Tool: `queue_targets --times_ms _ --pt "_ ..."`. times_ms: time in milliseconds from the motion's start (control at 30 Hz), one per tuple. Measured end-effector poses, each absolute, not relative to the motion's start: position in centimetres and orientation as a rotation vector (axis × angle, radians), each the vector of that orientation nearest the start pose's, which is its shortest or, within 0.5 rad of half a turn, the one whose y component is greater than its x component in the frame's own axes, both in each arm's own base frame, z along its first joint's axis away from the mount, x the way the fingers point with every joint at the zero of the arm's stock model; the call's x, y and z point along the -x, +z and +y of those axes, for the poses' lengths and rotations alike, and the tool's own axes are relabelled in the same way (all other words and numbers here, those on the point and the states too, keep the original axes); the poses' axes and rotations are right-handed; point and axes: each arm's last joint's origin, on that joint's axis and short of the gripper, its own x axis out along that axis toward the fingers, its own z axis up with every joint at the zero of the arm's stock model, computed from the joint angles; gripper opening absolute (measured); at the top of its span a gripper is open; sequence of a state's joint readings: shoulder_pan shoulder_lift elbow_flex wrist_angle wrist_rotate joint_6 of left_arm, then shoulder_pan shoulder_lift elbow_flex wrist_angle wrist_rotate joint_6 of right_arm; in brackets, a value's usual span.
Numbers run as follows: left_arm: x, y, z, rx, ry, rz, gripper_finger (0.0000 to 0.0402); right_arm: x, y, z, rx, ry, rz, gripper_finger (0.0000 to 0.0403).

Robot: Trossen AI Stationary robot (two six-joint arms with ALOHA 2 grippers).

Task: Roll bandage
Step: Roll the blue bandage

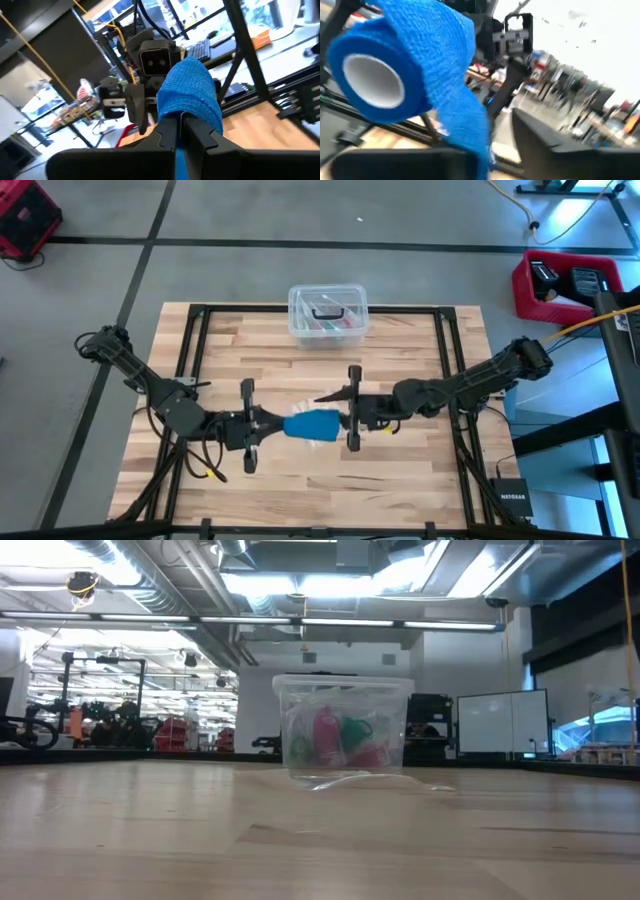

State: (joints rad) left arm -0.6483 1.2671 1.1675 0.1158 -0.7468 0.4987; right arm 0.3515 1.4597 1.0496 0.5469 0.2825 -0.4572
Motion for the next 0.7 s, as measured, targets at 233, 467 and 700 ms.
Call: queue_targets --times_ms 233,467,700 --pt "-23.6 38.9 -16.3 -0.400 -0.223 -0.034 0.0001 -31.6 34.8 10.6 0.675 -0.058 -0.186 0.0019" --pt "-23.5 38.0 -16.7 -0.314 -0.308 0.046 0.0001 -31.4 36.7 10.9 0.844 -0.219 -0.150 0.0010" --pt "-22.6 38.8 -17.9 -0.399 -0.353 -0.062 0.0001 -31.7 35.7 10.7 0.796 -0.202 -0.048 0.0008"
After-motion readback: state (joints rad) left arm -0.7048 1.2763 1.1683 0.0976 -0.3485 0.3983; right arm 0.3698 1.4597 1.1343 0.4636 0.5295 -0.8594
